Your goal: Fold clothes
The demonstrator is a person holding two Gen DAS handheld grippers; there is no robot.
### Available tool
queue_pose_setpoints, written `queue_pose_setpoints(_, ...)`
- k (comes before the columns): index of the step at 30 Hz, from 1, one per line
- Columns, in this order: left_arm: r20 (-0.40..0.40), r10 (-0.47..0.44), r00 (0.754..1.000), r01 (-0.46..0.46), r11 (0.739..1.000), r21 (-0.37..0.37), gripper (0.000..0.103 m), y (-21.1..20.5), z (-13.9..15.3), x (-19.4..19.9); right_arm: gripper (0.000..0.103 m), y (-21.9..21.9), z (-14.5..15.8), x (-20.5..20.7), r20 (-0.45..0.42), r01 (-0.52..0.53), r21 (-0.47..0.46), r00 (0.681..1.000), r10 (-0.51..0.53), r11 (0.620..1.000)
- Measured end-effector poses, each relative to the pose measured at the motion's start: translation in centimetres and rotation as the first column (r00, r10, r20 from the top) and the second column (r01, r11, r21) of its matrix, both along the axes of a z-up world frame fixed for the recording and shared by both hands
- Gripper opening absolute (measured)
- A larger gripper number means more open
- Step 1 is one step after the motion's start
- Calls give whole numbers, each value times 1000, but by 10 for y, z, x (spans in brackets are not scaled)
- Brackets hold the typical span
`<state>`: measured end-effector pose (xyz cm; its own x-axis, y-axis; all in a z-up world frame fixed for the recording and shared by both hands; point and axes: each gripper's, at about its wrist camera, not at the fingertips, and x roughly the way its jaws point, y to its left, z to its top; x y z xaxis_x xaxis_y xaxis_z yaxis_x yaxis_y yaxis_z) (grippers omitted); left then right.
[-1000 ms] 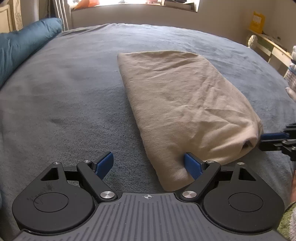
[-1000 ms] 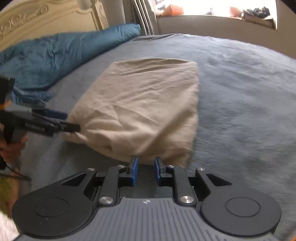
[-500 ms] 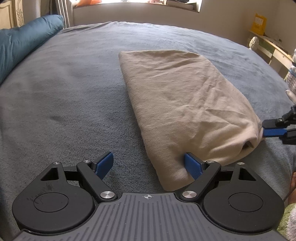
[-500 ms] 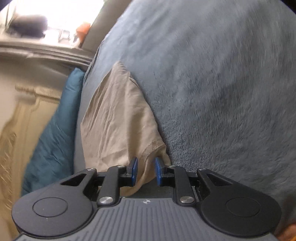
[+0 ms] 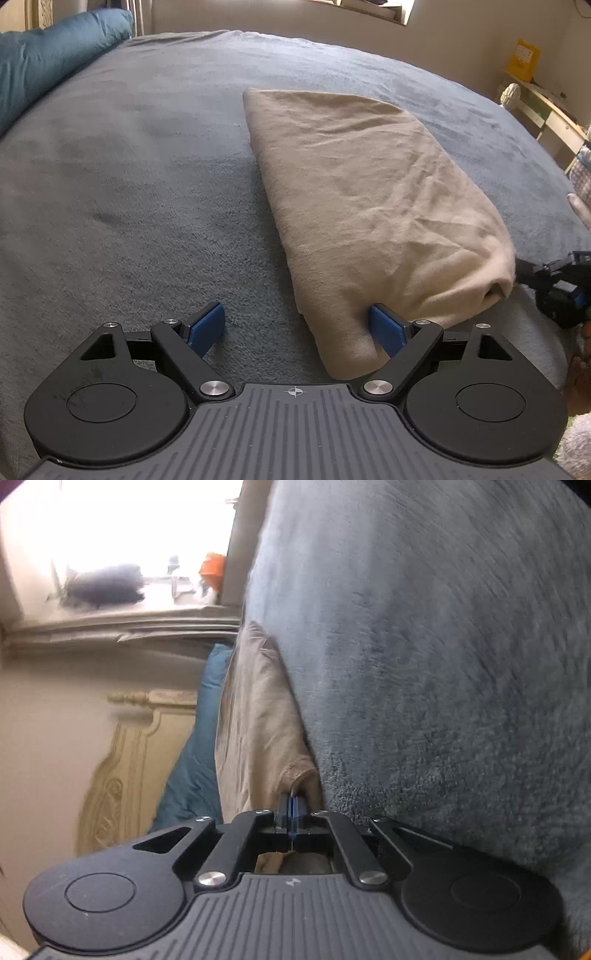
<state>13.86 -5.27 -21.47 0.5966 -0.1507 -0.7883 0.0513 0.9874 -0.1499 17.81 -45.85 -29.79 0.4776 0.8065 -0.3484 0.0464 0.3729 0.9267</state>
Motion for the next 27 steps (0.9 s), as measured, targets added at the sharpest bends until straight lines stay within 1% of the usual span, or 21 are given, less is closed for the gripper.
queue_pose_setpoints(1, -1, 1, 1000, -1, 1000, -2, 86, 1, 0, 0, 0, 4, 11, -2, 42, -24, -90, 999, 28, 996)
queue_pose_setpoints(2, -3, 3, 1000, -3, 1000, -4, 86, 1, 0, 1, 0, 10, 22, -4, 88, -49, -194, 994, 67, 980)
queue_pose_setpoints(3, -3, 3, 1000, -3, 1000, -4, 86, 2, 0, 1, 0, 22, 36, -7, 144, -77, -334, 981, 132, 939)
queue_pose_setpoints(4, -4, 3, 1000, -3, 1000, -3, 86, 3, 0, 1, 0, 33, 49, -11, 189, -93, -469, 961, 203, 878)
queue_pose_setpoints(5, -4, 2, 1000, -2, 1000, -2, 86, 4, 0, 0, 0, 45, 63, -15, 220, -98, -588, 936, 275, 803)
queue_pose_setpoints(6, -4, 3, 1000, -3, 1000, -2, 86, 4, 1, 0, 0, 57, 74, -19, 238, -94, -673, 912, 335, 734)
queue_pose_setpoints(7, -4, 4, 1000, -4, 1000, -3, 86, 5, 1, -1, 0, 67, 83, -24, 259, -79, -732, 887, 383, 677)
queue_pose_setpoints(8, -4, 5, 1000, -5, 1000, -4, 86, 5, 1, -1, 0, 74, 93, -29, 284, -58, -770, 860, 423, 635)
queue_pose_setpoints(10, -3, 6, 1000, -6, 1000, -4, 86, 5, 2, -1, 0, 81, 108, -34, 333, -38, -785, 816, 473, 618)
queue_pose_setpoints(13, 2, 6, 1000, -6, 1000, 2, 86, 5, 4, -2, 0, 92, 120, -33, 370, -47, -777, 772, 516, 628)
queue_pose_setpoints(15, 17, 4, 1000, -4, 1000, 18, 85, 5, 9, -4, 0, 98, 125, -31, 383, -60, -767, 756, 531, 639)
queue_pose_setpoints(16, 38, 3, 999, -4, 999, 36, 85, 4, 13, -6, 0, 102, 127, -31, 387, -73, -762, 746, 542, 644)
queue_pose_setpoints(19, 135, -37, 990, 28, 998, 62, 84, 1, 32, -14, 0, 110, 128, -30, 377, -103, -768, 726, 575, 633)
queue_pose_setpoints(20, 158, -65, 985, 56, 997, 56, 84, -1, 38, -14, 0, 112, 127, -30, 371, -109, -770, 724, 581, 629)
queue_pose_setpoints(22, 181, -153, 972, 147, 988, 45, 84, -10, 47, -13, 0, 112, 125, -30, 362, -120, -769, 727, 583, 628)
queue_pose_setpoints(23, 189, -200, 961, 192, 980, 57, 84, -18, 50, -12, 0, 111, 125, -30, 359, -125, -767, 730, 582, 630)
queue_pose_setpoints(24, 193, -260, 946, 245, 965, 96, 84, -29, 49, -12, 0, 110, 124, -30, 358, -127, -764, 732, 579, 633)
queue_pose_setpoints(25, 193, -321, 927, 298, 945, 138, 84, -41, 48, -12, 0, 109, 124, -30, 358, -128, -761, 735, 576, 636)
queue_pose_setpoints(27, 187, -439, 879, 398, 891, 221, 84, -64, 46, -13, 0, 107, 123, -29, 358, -127, -756, 742, 567, 643)
